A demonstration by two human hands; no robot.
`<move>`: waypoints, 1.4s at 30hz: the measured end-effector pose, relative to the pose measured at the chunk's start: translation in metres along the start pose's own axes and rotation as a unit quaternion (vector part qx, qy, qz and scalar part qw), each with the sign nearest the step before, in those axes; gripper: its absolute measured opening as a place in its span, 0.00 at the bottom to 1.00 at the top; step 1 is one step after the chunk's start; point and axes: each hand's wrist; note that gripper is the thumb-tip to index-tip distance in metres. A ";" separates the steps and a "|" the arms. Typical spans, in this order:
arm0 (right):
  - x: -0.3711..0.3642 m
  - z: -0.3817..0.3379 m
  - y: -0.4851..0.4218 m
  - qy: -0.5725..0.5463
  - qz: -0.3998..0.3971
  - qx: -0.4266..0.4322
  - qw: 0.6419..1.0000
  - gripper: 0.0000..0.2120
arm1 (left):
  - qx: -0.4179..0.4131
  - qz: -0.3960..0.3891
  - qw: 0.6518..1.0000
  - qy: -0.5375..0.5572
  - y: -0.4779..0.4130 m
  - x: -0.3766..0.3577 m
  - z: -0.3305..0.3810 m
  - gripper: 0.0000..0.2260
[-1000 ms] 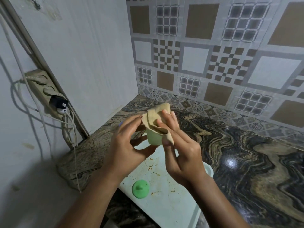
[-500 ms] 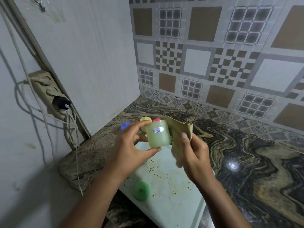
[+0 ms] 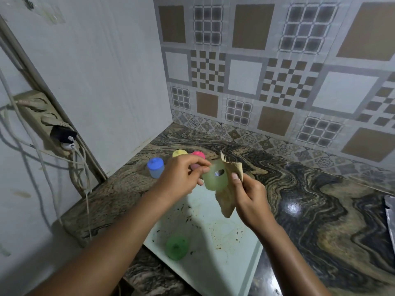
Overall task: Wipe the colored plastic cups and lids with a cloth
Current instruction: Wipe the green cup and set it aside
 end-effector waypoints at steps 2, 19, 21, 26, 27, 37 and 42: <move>0.003 0.011 -0.008 0.022 0.006 -0.006 1.000 0.25 | -0.032 -0.018 0.998 -0.056 -0.018 -0.010 -0.002 0.03; -0.012 0.116 -0.078 0.098 0.023 -0.155 0.983 0.20 | -0.051 -0.001 0.944 -0.325 -0.136 -0.124 -0.055 0.09; -0.014 0.121 -0.080 0.103 0.023 -0.162 0.981 0.20 | -0.039 -0.017 0.940 -0.338 -0.139 -0.132 -0.065 0.10; -0.014 0.129 -0.077 0.117 0.016 -0.157 0.981 0.19 | -0.029 -0.039 0.937 -0.347 -0.138 -0.142 -0.080 0.10; -0.014 0.130 -0.076 0.116 0.013 -0.156 0.981 0.17 | -0.026 -0.042 0.936 -0.349 -0.137 -0.142 -0.082 0.11; -0.013 0.124 -0.072 0.108 0.026 -0.150 0.982 0.11 | -0.060 -0.020 0.951 -0.303 -0.131 -0.137 -0.086 0.16; -0.004 0.110 -0.074 0.127 0.054 -0.120 0.983 0.13 | -0.105 0.002 0.964 -0.244 -0.125 -0.117 -0.062 0.14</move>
Point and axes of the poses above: each hand's wrist, its own y-axis away from the middle knuckle, its own x-axis out of the back of the hand, z = x × y, and after that the axes turned 10 degrees about x, right-handed
